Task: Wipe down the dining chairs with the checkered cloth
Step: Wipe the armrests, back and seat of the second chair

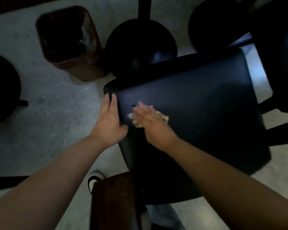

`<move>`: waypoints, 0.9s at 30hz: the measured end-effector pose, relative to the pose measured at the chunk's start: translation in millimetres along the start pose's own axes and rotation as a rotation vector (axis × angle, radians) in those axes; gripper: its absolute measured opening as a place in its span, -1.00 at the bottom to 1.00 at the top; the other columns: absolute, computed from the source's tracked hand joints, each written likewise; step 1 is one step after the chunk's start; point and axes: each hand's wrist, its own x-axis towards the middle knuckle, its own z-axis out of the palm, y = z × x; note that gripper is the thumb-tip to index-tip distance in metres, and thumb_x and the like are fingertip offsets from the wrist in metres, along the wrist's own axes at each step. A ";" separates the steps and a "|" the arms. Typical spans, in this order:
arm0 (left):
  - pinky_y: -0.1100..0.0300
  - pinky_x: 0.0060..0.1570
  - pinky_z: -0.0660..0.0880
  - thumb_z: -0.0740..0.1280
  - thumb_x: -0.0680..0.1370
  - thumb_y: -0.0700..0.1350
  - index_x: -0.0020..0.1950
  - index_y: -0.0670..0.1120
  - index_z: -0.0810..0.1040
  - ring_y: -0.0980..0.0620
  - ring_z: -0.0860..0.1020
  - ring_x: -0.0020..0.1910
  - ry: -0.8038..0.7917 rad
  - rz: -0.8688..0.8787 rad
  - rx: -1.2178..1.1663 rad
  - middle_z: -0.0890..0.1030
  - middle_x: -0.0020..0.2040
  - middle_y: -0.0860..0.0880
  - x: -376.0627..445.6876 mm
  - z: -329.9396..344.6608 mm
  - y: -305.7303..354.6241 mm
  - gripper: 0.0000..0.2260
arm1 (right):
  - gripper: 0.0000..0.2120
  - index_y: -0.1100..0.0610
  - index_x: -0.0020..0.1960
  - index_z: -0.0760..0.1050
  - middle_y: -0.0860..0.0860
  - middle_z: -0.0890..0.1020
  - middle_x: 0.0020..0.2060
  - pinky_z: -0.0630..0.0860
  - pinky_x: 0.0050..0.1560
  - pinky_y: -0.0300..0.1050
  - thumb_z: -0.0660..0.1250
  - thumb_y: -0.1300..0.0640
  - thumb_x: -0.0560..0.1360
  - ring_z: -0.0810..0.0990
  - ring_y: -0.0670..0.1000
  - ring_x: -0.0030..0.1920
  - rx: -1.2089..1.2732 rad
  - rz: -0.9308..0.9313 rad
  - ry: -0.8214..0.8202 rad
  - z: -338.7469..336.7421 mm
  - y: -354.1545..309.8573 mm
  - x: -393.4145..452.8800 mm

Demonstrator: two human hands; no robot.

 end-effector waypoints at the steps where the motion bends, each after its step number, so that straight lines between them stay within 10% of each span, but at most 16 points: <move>1: 0.23 0.45 -0.20 0.43 0.43 -0.18 0.59 -0.16 -0.19 -0.06 -0.25 0.57 -0.038 0.047 0.089 -0.23 0.60 -0.15 3.6 -1.0 4.6 -0.04 | -0.53 0.39 0.27 0.46 0.35 0.44 0.30 0.24 0.37 0.22 0.16 0.53 0.38 0.36 0.38 0.35 0.012 0.139 0.122 -15.6 18.8 -8.7; 4: 0.04 0.51 -0.22 0.45 0.38 -0.11 0.58 -0.16 -0.26 -0.14 -0.34 0.54 -0.152 0.161 0.330 -0.31 0.57 -0.17 15.7 -0.8 19.7 0.03 | -0.54 0.44 0.32 0.38 0.37 0.41 0.31 0.21 0.42 0.13 0.13 0.50 0.42 0.35 0.33 0.37 -0.059 0.725 0.567 -75.6 99.8 -49.5; 7: -0.21 0.47 -0.24 0.47 0.35 -0.01 0.53 -0.17 -0.39 -0.25 -0.46 0.47 -0.281 0.108 0.534 -0.47 0.50 -0.21 22.9 13.4 36.0 0.14 | -0.58 0.34 0.33 0.34 0.30 0.41 0.29 0.30 0.33 0.10 0.18 0.38 0.47 0.37 0.29 0.31 -0.071 1.151 0.584 -125.5 165.7 -107.8; 16: -0.31 0.44 -0.27 0.50 0.25 0.13 0.40 -0.21 -0.58 -0.34 -0.54 0.39 -0.272 -0.032 0.662 -0.60 0.39 -0.26 23.8 31.5 47.7 0.31 | -0.31 0.25 0.55 -0.06 0.17 0.02 0.54 -0.12 0.52 0.07 0.16 0.40 0.50 -0.08 0.16 0.54 -0.103 1.479 0.584 -32.2 79.9 -136.2; 27: -0.09 0.48 -0.28 0.52 0.23 0.03 0.54 -0.13 -0.38 -0.13 -0.40 0.51 -0.171 0.099 0.537 -0.43 0.53 -0.09 15.3 15.3 31.0 0.24 | -0.23 0.23 0.54 -0.08 0.14 -0.03 0.55 -0.49 0.36 -0.25 0.20 0.41 0.43 -0.22 0.09 0.53 0.032 0.458 0.083 9.8 -12.8 -63.6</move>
